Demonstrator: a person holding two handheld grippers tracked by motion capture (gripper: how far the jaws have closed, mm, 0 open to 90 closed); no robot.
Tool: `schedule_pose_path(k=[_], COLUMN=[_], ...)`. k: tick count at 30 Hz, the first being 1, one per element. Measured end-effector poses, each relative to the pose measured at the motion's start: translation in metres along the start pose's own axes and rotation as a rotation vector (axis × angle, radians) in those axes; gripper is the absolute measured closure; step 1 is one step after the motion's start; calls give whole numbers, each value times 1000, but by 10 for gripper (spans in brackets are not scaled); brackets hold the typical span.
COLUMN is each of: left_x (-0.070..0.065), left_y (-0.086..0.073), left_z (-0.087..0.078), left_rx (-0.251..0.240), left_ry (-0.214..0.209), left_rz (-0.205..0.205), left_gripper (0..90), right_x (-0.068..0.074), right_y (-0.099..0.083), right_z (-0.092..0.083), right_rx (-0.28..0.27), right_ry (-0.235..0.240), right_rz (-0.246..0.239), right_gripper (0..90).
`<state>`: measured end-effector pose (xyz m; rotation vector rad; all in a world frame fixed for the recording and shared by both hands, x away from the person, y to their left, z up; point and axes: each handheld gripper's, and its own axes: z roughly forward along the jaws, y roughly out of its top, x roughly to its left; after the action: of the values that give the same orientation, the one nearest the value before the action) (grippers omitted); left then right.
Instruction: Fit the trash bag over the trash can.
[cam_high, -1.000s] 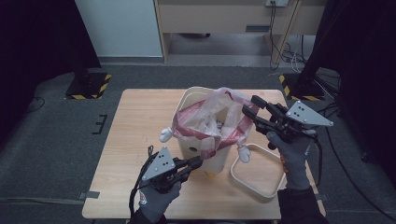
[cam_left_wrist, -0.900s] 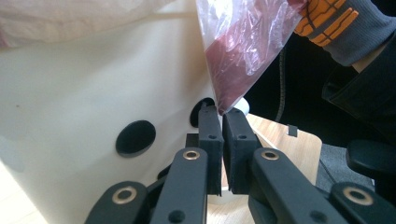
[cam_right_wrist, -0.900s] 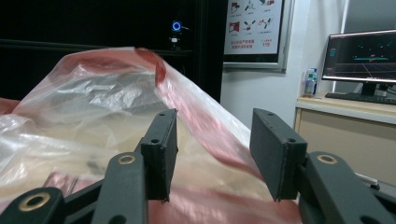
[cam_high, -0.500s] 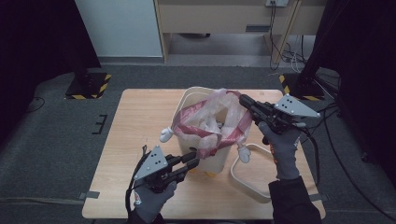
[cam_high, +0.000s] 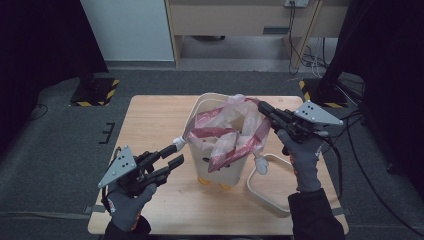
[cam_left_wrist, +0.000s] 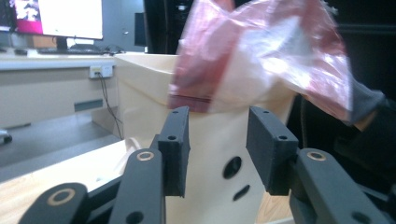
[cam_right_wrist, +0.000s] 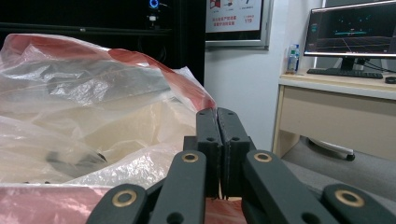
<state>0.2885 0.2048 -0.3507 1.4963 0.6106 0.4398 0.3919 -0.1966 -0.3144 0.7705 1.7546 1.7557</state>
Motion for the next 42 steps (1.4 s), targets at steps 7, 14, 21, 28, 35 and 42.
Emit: schedule_pose_path(k=[7,14,21,28,35,42], left_x=[17,20,27,26,12,4], left_y=[32,71,70,58,53,51], left_z=[13,38,57,64,67,66], left_rx=[-66,-81,-47,-12,97,143], left_ry=[74,0,-95,-137,-141,-85], left_rz=[-31,17,-18,-41,21,87], left_gripper=[466,461,452,458,647,819], right_x=[-2,-3,-4,-4,-2,-1], right_y=[-1,-1,-1,-1,-1,1], right_z=[-6,-6,-5,-2,-1,0], right_rx=[0,-4,-9,-10,-14,-17], right_ry=[0,-3,-4,-2,-1,5], right_rz=[-1,5,3,10,7,5], right_gripper=[883,881,879,880,883,893])
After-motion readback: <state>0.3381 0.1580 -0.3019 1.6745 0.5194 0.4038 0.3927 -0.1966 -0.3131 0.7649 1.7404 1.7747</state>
